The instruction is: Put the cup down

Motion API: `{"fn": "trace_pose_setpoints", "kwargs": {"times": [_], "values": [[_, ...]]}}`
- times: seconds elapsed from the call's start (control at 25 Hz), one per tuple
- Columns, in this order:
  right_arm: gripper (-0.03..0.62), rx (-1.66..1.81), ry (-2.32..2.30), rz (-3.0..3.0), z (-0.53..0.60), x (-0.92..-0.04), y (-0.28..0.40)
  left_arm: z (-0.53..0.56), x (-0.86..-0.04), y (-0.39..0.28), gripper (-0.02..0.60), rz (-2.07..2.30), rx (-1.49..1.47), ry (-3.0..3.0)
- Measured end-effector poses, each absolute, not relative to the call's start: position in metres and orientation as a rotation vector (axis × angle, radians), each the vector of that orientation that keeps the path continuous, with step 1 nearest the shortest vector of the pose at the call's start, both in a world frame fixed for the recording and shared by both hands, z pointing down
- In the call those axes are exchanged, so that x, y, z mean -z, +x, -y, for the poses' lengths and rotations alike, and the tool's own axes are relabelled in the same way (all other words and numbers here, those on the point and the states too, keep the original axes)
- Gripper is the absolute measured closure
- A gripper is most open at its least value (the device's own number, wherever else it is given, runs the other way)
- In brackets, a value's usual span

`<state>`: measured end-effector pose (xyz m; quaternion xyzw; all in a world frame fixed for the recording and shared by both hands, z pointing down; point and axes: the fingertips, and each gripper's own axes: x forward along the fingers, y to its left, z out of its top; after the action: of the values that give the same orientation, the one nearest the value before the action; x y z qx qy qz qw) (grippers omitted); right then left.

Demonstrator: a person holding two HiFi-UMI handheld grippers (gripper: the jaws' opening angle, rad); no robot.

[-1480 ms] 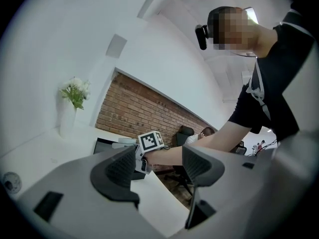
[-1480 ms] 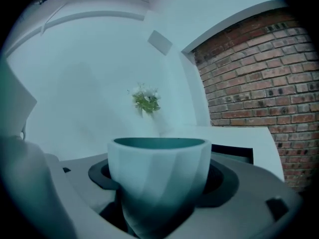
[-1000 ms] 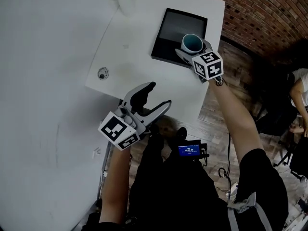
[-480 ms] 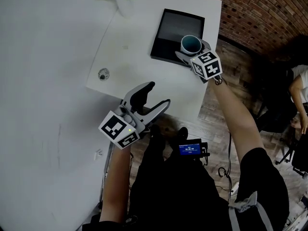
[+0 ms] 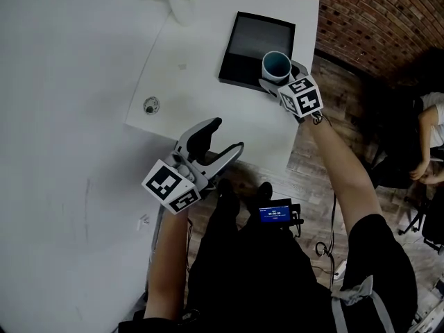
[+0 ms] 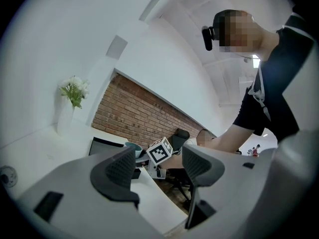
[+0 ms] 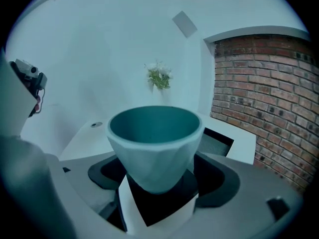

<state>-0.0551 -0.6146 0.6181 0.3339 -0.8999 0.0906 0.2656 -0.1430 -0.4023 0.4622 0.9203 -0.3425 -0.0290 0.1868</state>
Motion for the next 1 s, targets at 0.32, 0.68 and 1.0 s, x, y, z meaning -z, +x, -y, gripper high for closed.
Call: {"fn": "trace_pose_setpoints", "kwargs": {"times": [0.32,0.68,1.0], "values": [[0.195,-0.364,0.996,2.414,0.581,-0.615,-0.012,0.399,-0.46,-0.14,0.282,0.939,0.096,2.609],[0.202,-0.61,1.1,2.547,0.508,-0.595,0.036,0.388,-0.461,-0.126,0.282,0.875,0.106,2.615],[0.423,-0.736,1.168,2.682,0.448,-0.559,0.045,0.377,-0.462,-0.114,0.282,0.802,0.093,2.632]]}}
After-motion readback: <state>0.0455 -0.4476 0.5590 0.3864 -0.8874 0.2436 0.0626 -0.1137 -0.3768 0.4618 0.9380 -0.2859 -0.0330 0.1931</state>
